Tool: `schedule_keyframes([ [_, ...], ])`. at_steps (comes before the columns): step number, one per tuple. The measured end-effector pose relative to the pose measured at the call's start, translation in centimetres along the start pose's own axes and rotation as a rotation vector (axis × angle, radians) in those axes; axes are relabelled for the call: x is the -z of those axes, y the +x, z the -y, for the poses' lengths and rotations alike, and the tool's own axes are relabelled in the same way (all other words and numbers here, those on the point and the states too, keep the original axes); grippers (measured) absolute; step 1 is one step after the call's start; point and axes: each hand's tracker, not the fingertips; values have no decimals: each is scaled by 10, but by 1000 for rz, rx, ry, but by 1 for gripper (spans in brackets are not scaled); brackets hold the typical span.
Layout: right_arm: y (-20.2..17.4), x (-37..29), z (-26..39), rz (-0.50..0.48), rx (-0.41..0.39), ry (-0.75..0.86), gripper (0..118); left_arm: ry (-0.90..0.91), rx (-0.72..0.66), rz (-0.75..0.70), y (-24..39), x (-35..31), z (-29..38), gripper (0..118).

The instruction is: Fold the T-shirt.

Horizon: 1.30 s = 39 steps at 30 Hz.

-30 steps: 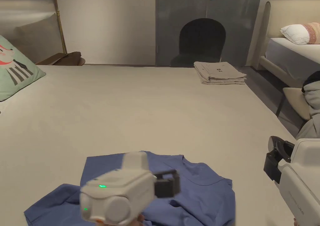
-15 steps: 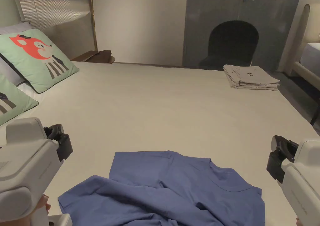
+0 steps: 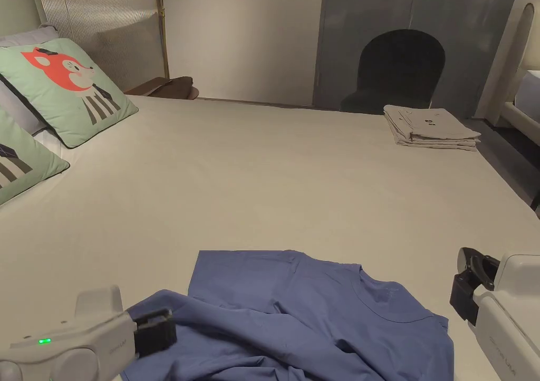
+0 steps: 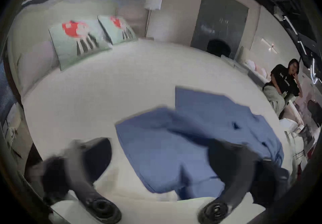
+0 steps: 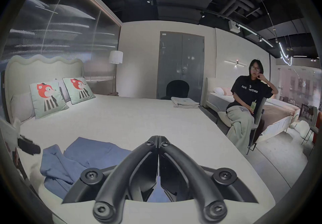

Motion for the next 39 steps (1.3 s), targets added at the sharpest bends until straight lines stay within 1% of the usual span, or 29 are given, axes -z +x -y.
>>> schedule_keyframes([
  [1, 0, 1, 3, 2, -1, -9, 0, -34, -8, 15, -1, 8, 8, 108],
  [2, 1, 2, 6, 4, 0, -17, 0, -40, 6, -28, -6, 18, 11, 107],
  [5, 1, 1, 8, 8, -1, -49, 0, -108, 11, -64, -5, 38, 23, 107],
  [6, 2, 2, 10, 10, -2, -57, 0, -114, 14, -57, -5, 42, 29, 100],
  [8, 4, 7, 18, 16, -1, -76, 0, -127, 33, -46, 0, 44, 34, 70],
  [9, 5, 13, 26, 18, 0, -87, 0, -135, 51, -46, 2, 46, 37, 65],
  [10, 6, 15, 29, 20, 2, -98, 0, -132, 65, -56, 5, 46, 39, 64],
  [11, 7, 18, 32, 23, 3, -109, 0, -112, 87, -80, 7, 45, 39, 61],
  [12, 8, 20, 35, 26, 4, -117, 0, -121, 92, -71, 8, 45, 36, 47],
  [13, 6, 19, 31, 28, 7, -133, 1, -123, 92, -60, 8, 44, 34, 29],
  [14, 7, 22, 33, 30, 12, -158, 10, -112, 82, -42, 10, 40, 34, 6],
  [16, 11, 33, 40, 27, 40, -220, 81, -103, 60, -3, 11, 37, 30, 5],
  [17, 18, 49, 51, 15, 55, -280, 109, -104, 67, -22, 14, 36, 29, 5],
  [18, 20, 60, 57, 8, 61, -347, 114, -89, 85, -31, 17, 32, 30, 5],
  [19, 22, 71, 64, 6, 73, -404, 116, -69, 103, -31, 18, 30, 30, 5],
  [20, 23, 78, 69, -9, 87, -424, 116, -66, 106, -31, 19, 27, 29, 5],
  [21, 22, 84, 70, 18, 73, -454, 116, -64, 106, -29, 18, 26, 29, 5],
  [24, 22, 112, 89, 25, 57, -581, 115, -58, 94, -19, 19, 19, 28, 5],
  [25, 22, 117, 95, 23, 56, -618, 112, -57, 90, -17, 18, 18, 27, 5],
  [26, 21, 122, 99, 21, 59, -650, 100, -55, 84, -15, 17, 18, 27, 5],
  [27, 21, 124, 102, 22, 76, -672, 74, -54, 80, -13, 17, 17, 27, 5],
  [28, 21, 124, 104, 19, 99, -688, 52, -54, 78, -11, 17, 16, 26, 5],
  [29, 23, 124, 106, 11, 119, -676, 28, -53, 77, -10, 17, 15, 26, 5],
  [30, 24, 119, 103, 15, 137, -630, 7, -49, 78, -10, 17, 13, 23, 5],
  [32, 27, 110, 90, -16, 151, -554, 6, -32, 79, -5, 19, 8, 17, 5],
  [34, 29, 97, 65, -42, 139, -491, 6, -2, 79, 4, 21, 1, 4, 5],
  [39, 43, 75, 0, -69, 167, -304, 6, 152, 90, 44, 32, -33, -44, 5],
])
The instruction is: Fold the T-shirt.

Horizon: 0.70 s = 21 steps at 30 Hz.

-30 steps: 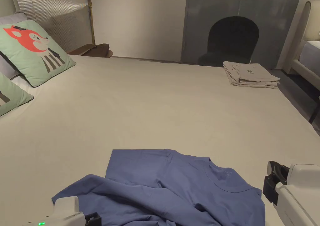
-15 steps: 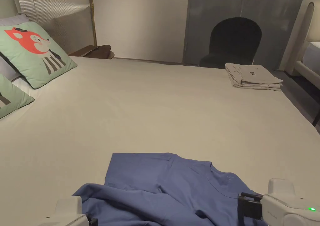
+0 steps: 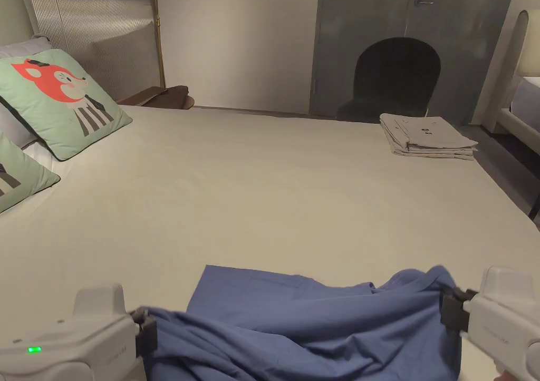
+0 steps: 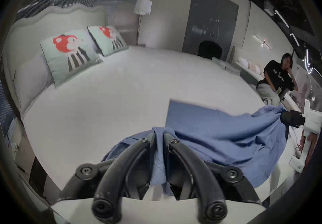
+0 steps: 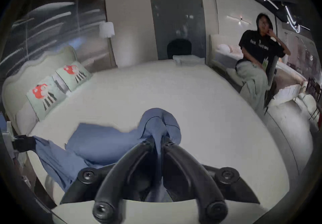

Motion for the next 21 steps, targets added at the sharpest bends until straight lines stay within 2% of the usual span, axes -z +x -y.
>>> schedule_keyframes([
  [7, -5, -62, -84, -15, 23, 255, 6, 207, 16, 40, 11, -35, -96, 5],
  [11, -4, -81, -134, 16, 11, 369, 6, 295, 25, 52, 20, -42, -154, 5],
  [17, -3, -80, -197, 71, -11, 471, 6, 396, -15, 102, 36, -35, -232, 5],
  [21, 3, -67, -221, 92, 4, 506, 6, 437, -41, 114, 50, -16, -264, 5],
])
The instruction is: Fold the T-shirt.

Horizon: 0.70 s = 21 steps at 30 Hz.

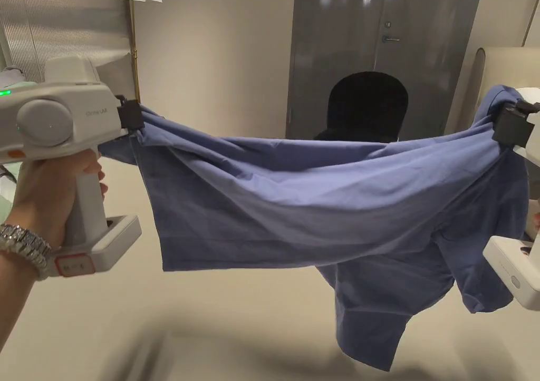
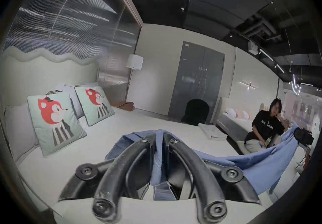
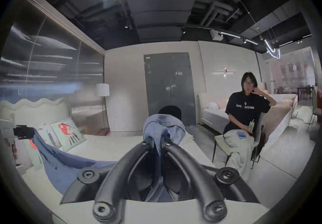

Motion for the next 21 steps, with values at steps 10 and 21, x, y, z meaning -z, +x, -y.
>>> schedule_keyframes([
  [10, 6, 54, -1, 61, 10, 28, 6, 23, -67, 13, 13, 72, -10, 5],
  [21, 13, 61, 40, 62, -12, -38, 6, -52, -47, 1, 10, 101, 36, 5],
])
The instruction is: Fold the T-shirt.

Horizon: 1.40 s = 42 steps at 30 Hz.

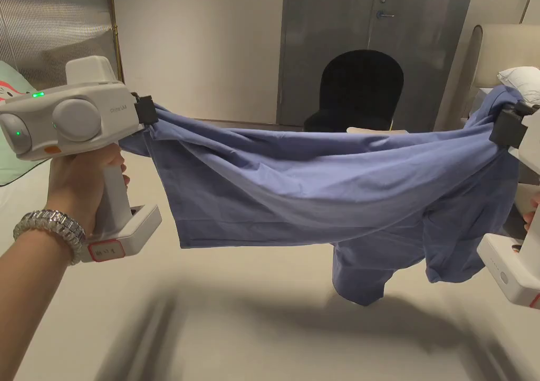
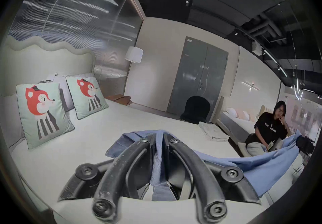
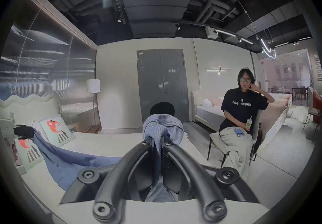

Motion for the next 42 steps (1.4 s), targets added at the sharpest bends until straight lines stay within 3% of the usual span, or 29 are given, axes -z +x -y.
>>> schedule_keyframes([
  [9, 19, -58, 55, -16, 6, -110, 6, -142, 86, -18, -13, -49, 62, 5],
  [24, 39, -194, 173, -12, 8, -403, 6, -500, 72, -93, -67, -169, 215, 5],
  [27, 44, -205, 196, 8, 48, -486, 6, -566, 79, -123, -77, -179, 243, 5],
  [32, 58, -208, 238, 58, 3, -613, 6, -644, 105, -155, -90, -188, 276, 5],
  [42, 76, -214, 285, 133, 25, -737, 6, -700, 118, -188, -102, -191, 306, 5],
])
